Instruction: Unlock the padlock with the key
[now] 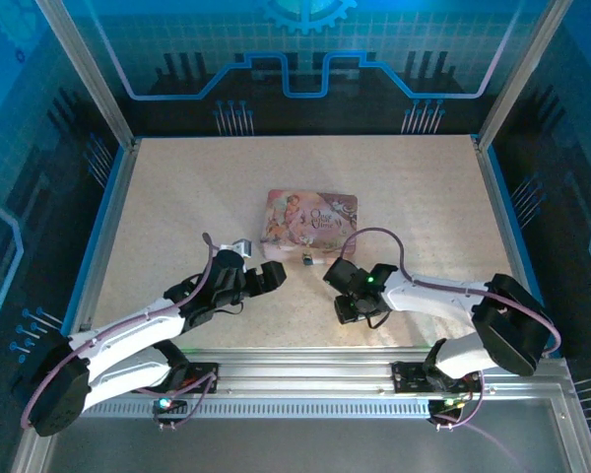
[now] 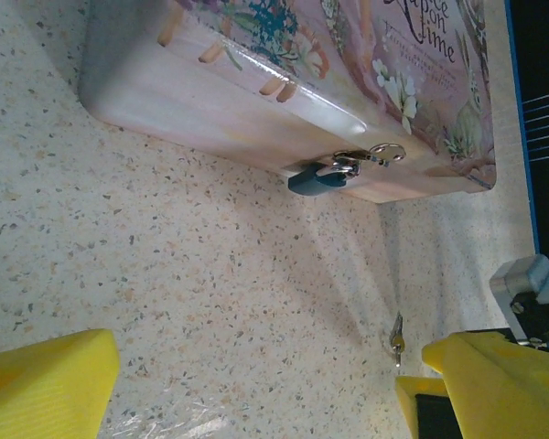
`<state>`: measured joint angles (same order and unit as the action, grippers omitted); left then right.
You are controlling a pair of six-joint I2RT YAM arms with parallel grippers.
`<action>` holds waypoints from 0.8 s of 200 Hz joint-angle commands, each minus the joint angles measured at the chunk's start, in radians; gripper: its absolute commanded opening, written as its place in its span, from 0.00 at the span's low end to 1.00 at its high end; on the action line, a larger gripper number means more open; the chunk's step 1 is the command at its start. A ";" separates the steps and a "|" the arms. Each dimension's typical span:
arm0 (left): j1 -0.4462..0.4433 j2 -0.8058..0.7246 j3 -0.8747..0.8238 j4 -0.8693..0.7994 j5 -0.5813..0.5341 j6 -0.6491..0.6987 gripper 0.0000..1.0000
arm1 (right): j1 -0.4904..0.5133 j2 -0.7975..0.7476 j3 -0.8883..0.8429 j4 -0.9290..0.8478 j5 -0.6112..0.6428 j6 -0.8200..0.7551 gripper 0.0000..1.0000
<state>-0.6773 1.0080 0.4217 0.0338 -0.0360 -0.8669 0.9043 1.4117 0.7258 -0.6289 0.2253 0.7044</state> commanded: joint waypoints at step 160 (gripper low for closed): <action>-0.007 -0.006 -0.007 -0.010 -0.026 -0.013 0.93 | -0.029 0.066 -0.025 0.073 0.042 -0.004 0.26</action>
<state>-0.6773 1.0069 0.4217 0.0334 -0.0418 -0.8665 0.8959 1.4712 0.7254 -0.5808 0.2405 0.6994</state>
